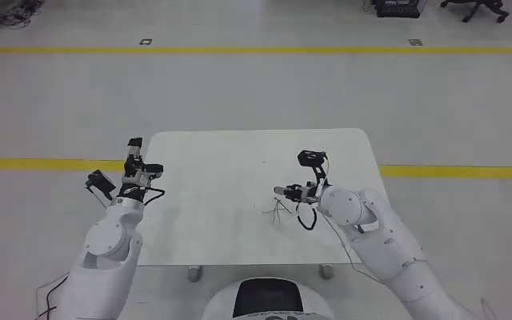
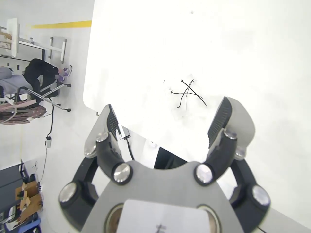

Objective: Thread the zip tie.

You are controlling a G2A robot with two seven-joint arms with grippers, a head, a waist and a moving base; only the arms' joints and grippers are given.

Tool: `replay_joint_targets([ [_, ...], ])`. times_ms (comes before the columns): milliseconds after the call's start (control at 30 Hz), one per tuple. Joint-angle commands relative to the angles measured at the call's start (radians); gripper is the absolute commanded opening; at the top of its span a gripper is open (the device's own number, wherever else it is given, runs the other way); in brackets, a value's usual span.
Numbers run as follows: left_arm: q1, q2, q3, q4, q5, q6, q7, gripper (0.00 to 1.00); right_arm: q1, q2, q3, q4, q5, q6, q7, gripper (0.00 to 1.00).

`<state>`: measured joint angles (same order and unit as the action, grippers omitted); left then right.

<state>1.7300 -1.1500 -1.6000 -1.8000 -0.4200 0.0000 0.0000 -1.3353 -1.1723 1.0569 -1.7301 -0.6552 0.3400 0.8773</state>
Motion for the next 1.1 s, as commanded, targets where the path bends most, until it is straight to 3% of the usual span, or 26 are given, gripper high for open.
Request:
replay_joint_targets([
  [0,0.0,0.0,0.0,0.0,0.0,0.0,0.0,1.0,-0.001,0.001,0.001,-0.001,0.0,0.0,-0.001,1.0],
  [300,0.0,0.0,0.0,0.0,0.0,0.0,0.0,1.0,-0.001,0.001,0.001,-0.001,0.0,0.0,-0.001,1.0],
  [400,0.0,0.0,0.0,0.0,0.0,0.0,0.0,1.0,0.021,-0.001,-0.02,0.007,-0.095,0.0,0.026,1.0],
  [600,0.0,0.0,0.0,0.0,0.0,0.0,0.0,1.0,0.084,-0.038,-0.059,0.033,-0.218,0.0,0.142,1.0],
  [800,0.0,0.0,0.0,0.0,0.0,0.0,0.0,1.0,0.146,-0.103,-0.091,0.105,-0.316,0.0,0.229,1.0],
  [900,0.0,0.0,0.0,0.0,0.0,0.0,0.0,1.0,0.16,-0.14,-0.075,0.144,-0.303,0.0,0.251,1.0],
  [1067,0.0,0.0,0.0,0.0,0.0,0.0,0.0,1.0,0.159,-0.144,-0.072,0.145,-0.299,0.0,0.25,1.0],
])
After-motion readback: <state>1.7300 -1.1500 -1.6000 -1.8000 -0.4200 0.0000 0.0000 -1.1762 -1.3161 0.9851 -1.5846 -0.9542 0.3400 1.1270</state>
